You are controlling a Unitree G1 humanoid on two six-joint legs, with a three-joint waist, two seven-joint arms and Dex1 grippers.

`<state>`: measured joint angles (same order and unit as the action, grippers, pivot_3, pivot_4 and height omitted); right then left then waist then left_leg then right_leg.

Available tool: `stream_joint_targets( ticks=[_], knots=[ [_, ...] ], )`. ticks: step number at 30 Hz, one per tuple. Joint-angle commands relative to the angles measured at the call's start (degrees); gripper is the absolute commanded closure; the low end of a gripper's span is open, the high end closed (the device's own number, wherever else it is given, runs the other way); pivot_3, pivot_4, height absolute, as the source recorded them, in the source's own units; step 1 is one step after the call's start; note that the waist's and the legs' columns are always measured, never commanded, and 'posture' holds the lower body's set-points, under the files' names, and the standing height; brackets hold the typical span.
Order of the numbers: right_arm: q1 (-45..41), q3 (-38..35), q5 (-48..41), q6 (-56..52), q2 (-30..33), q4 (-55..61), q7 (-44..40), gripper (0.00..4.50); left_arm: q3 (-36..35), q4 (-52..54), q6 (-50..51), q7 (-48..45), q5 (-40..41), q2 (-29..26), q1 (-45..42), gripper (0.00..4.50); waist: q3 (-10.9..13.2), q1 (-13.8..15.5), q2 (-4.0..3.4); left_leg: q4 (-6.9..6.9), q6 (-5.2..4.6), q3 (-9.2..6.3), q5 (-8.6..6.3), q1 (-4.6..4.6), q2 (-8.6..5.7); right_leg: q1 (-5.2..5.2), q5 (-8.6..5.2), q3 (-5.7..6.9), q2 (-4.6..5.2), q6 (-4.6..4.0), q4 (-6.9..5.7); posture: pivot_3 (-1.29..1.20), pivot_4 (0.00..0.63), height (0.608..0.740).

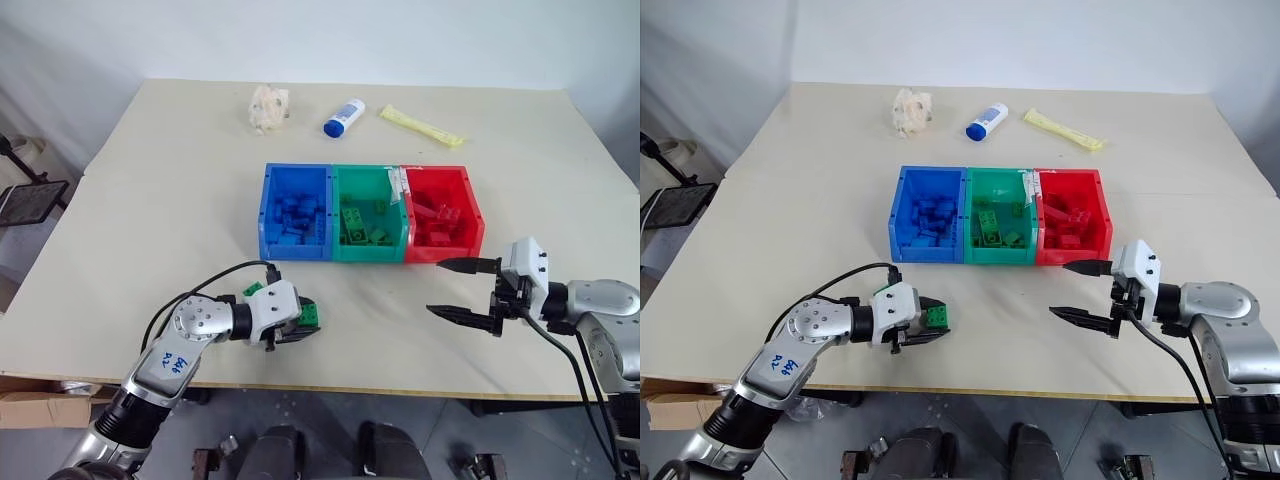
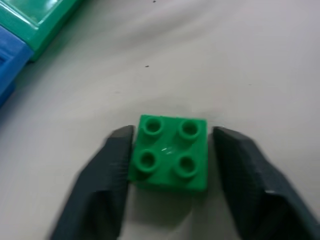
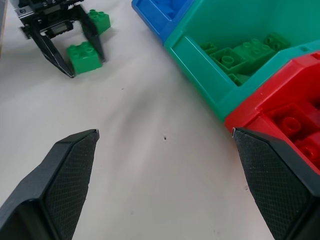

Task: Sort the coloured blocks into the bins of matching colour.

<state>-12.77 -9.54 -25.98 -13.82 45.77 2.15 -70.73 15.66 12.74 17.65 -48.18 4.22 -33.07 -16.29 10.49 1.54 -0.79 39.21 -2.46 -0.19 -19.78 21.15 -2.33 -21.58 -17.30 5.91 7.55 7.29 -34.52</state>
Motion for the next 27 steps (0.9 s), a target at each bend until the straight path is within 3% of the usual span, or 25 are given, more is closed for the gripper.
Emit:
stream_joint_targets(
  ticks=[1,11,18,22,23,27],
  knots=[
    [0.49,-2.9,-2.0,-0.06,0.86,2.43,0.81,0.0,-0.99,-0.42,0.52,0.94,0.15,1.01,-1.48,3.01,0.0,0.04,0.0,0.01,0.0,0.0,0.01,0.0,0.0,0.0,0.0,0.0,0.0,0.0,0.0,0.0,0.15,0.74],
    [2.69,-6.8,-4.5,-1.22,0.5,5.3,4.52,0.0,-2.74,-4.01,-1.38,4.71,2.01,10.8,-10.26,3.01,0.01,0.2,0.01,0.02,-0.01,-0.01,0.02,0.03,-0.04,0.0,0.01,0.05,-0.04,0.03,-0.04,0.0,0.15,0.74],
    [4.0,-9.23,-6.69,-1.38,-1.77,8.66,9.12,0.0,-5.03,-17.72,-7.02,12.21,0.4,21.39,-24.54,3.01,0.02,1.32,0.05,0.07,-0.07,-0.01,0.06,0.05,-0.14,0.0,0.04,0.09,-0.14,0.07,-0.1,0.0,0.15,0.74],
    [3.63,-9.49,-7.72,-1.53,-2.84,9.92,11.14,0.0,-4.84,-28.44,-11.8,15.22,-1.99,24.47,-30.93,3.01,0.03,1.44,0.05,0.07,-0.09,0.05,0.07,0.04,-0.18,0.0,0.06,0.24,-0.2,0.11,-0.12,0.0,0.15,0.74],
    [3.56,-9.52,-7.94,-1.56,-2.92,10.17,11.56,0.0,-4.55,-31.23,-12.61,15.13,-2.33,25.0,-32.42,2.29,0.03,1.45,0.06,0.07,-0.09,0.05,0.07,0.04,-0.19,0.0,0.07,0.28,-0.22,0.13,-0.11,0.0,0.15,0.74],
    [4.14,-10.01,-8.46,-1.59,-2.17,10.55,11.8,0.0,-5.17,-32.45,-14.07,13.54,-1.85,24.3,-33.06,1.11,0.03,1.34,0.06,0.05,-0.1,0.1,0.08,0.05,-0.18,-0.03,0.07,0.41,-0.24,0.13,-0.12,0.0,0.15,0.74]
  ],
)
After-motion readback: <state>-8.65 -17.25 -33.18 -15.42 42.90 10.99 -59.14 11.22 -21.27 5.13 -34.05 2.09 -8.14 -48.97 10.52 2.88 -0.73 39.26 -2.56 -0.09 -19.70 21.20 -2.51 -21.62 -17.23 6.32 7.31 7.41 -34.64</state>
